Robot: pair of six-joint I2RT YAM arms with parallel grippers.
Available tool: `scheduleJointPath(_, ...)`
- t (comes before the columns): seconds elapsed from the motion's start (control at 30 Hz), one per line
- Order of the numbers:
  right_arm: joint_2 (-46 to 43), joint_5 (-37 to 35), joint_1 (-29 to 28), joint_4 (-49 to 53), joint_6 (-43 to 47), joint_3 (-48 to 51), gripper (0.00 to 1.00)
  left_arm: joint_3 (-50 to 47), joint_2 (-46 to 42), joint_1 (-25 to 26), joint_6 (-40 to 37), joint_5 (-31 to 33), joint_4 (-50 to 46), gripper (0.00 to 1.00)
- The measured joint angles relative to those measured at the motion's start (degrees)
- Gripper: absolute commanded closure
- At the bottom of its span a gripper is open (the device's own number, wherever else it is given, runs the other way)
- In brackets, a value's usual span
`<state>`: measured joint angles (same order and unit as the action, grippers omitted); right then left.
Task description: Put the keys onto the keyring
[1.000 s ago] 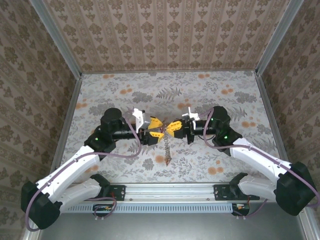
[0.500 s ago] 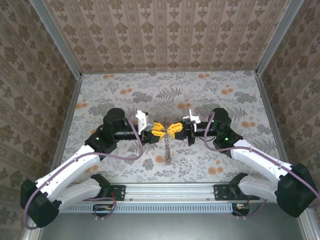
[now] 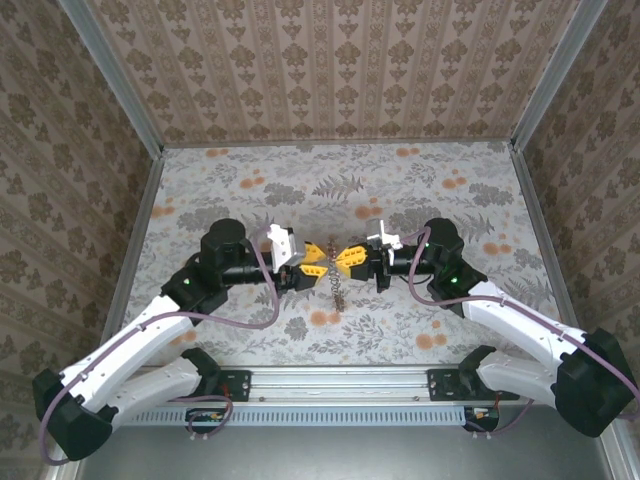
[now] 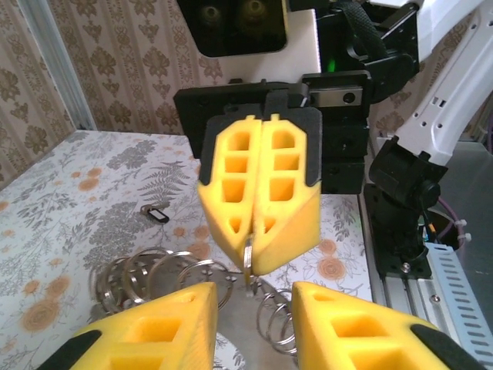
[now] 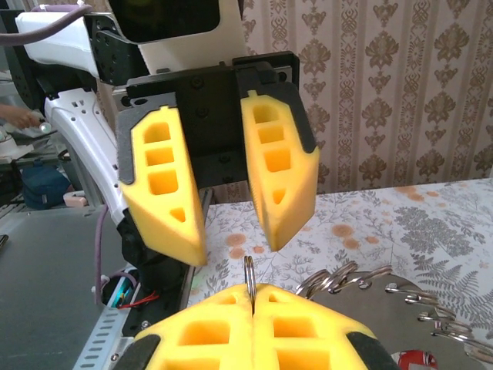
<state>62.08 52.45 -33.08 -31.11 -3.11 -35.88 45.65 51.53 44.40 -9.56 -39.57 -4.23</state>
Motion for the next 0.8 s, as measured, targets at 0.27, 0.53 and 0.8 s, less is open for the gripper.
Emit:
scheduleJointPath(0.27, -0.26, -0.26, -0.35, 0.04, 0.46, 0.02, 1.00, 0.57, 3.08, 0.96, -1.27, 1.49, -0.52, 0.68)
scheduleJointPath(0.53, -0.42, -1.11, -0.52, 0.22, 1.53, 0.04, 1.00, 1.05, 4.59, 1.18, -2.21, 1.49, -0.52, 0.91)
scheduleJointPath(0.8, -0.96, -2.36, -0.46, 1.20, 2.45, 0.07, 0.98, 1.29, 4.68, 1.27, -2.56, 1.49, -0.66, 1.00)
